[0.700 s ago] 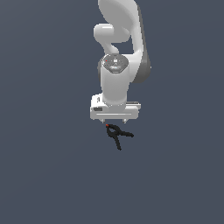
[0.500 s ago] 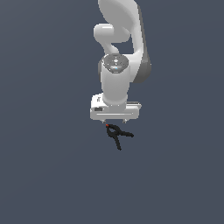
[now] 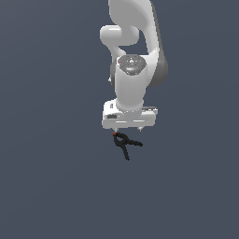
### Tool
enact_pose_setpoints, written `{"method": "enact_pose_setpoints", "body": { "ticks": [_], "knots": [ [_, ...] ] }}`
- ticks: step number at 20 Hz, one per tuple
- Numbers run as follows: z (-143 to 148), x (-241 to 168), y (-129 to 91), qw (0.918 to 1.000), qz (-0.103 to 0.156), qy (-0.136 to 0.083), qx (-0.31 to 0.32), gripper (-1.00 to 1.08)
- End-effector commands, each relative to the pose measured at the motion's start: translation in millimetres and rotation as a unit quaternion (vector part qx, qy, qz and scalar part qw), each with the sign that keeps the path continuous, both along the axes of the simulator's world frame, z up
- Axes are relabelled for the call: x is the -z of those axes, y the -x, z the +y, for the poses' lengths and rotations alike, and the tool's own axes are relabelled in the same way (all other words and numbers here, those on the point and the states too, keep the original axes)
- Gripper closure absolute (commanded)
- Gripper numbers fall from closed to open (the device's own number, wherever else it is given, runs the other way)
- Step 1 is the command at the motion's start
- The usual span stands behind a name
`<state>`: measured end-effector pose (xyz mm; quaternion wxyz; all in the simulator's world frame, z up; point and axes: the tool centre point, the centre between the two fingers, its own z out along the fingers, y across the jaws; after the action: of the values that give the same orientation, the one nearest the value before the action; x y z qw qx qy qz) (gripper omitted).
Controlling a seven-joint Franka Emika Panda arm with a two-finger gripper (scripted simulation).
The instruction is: Pick up the object and move it to a goal position.
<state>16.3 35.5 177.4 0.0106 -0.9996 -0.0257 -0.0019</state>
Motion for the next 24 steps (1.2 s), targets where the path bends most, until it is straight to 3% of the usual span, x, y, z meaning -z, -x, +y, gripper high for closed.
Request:
{"method": "enact_pose_setpoints", "body": {
  "ticks": [1, 15, 24],
  "knots": [
    [-0.2, 0.0, -0.1, 1.0, 0.0, 0.0, 0.0, -0.92],
    [-4.2, 25.6, 2.9, 0.9966, 0.0, 0.006, -0.082, -0.92],
    [-7.7, 62.0, 9.3, 0.9792, -0.001, 0.011, -0.203, -0.92]
  ]
}}
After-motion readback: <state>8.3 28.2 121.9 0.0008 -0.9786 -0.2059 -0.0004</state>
